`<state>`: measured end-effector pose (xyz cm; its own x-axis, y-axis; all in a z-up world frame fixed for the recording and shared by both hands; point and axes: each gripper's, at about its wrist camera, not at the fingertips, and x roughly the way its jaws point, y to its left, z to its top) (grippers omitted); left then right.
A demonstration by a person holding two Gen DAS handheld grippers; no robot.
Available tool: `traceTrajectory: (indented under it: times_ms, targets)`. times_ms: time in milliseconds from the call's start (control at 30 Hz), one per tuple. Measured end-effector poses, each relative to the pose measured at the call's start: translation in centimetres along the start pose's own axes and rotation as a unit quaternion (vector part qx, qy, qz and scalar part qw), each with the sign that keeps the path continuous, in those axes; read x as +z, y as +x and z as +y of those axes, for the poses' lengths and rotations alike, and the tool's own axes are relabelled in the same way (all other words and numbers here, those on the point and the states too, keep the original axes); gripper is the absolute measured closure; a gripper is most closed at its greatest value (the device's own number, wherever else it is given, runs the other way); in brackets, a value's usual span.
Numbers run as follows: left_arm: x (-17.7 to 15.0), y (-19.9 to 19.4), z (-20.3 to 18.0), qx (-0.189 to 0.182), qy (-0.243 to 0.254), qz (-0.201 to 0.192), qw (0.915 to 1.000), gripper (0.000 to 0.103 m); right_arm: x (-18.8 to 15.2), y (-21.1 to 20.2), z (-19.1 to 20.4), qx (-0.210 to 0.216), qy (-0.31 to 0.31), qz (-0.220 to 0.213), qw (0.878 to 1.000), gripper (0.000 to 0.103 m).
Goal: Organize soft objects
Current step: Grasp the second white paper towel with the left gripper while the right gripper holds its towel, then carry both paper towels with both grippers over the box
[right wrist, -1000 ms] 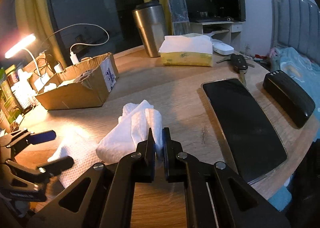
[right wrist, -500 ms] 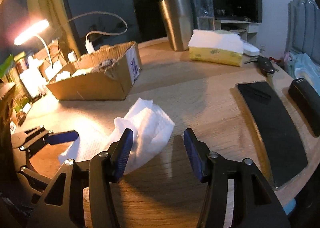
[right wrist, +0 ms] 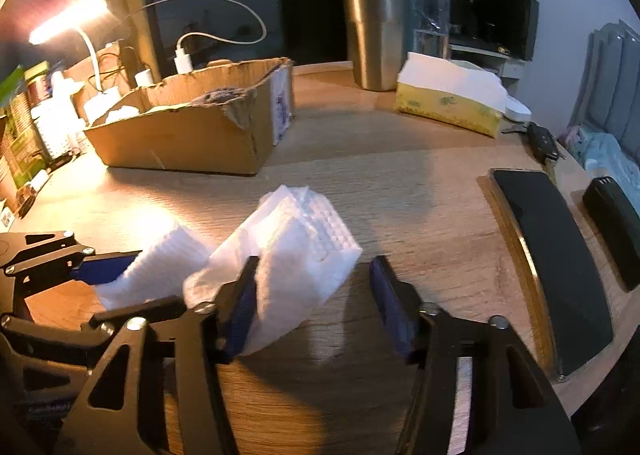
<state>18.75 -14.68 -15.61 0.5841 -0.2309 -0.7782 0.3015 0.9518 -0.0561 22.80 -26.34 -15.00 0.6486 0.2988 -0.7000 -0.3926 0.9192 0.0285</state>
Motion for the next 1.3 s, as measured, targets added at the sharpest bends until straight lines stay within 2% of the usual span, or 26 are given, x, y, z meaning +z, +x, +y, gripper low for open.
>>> traceTrajectory:
  times_ms: [67, 100, 133, 267, 633, 1300]
  targets:
    - [-0.1, -0.1, 0.2, -0.004, -0.002, 0.001, 1.0, 0.082, 0.0, 0.1, 0.5, 0.012, -0.003, -0.001, 1.0, 0.076]
    - [-0.1, -0.1, 0.3, -0.006, -0.003, 0.002, 1.0, 0.084, -0.1, 0.1, 0.9, 0.017, -0.006, -0.001, 1.0, 0.08]
    - [-0.2, -0.2, 0.4, -0.009, -0.006, 0.003, 0.9999, 0.085, -0.1, 0.2, 1.1, 0.021, -0.006, -0.001, 1.0, 0.088]
    - [-0.4, -0.6, 1.3, -0.017, -0.02, 0.002, 0.9997, 0.088, 0.2, 0.1, 1.3, 0.03, 0.0, -0.001, 1.0, 0.093]
    - [-0.9, -2.5, 4.6, -0.021, -0.057, -0.022, 0.9979, 0.088, 1.8, -1.8, 1.9, 0.027, 0.008, -0.025, 0.999, 0.094]
    - [0.1, -8.6, 11.3, -0.001, -0.104, -0.101, 0.9893, 0.088, 6.4, -4.1, 6.7, 0.027, -0.03, -0.065, 0.997, 0.094]
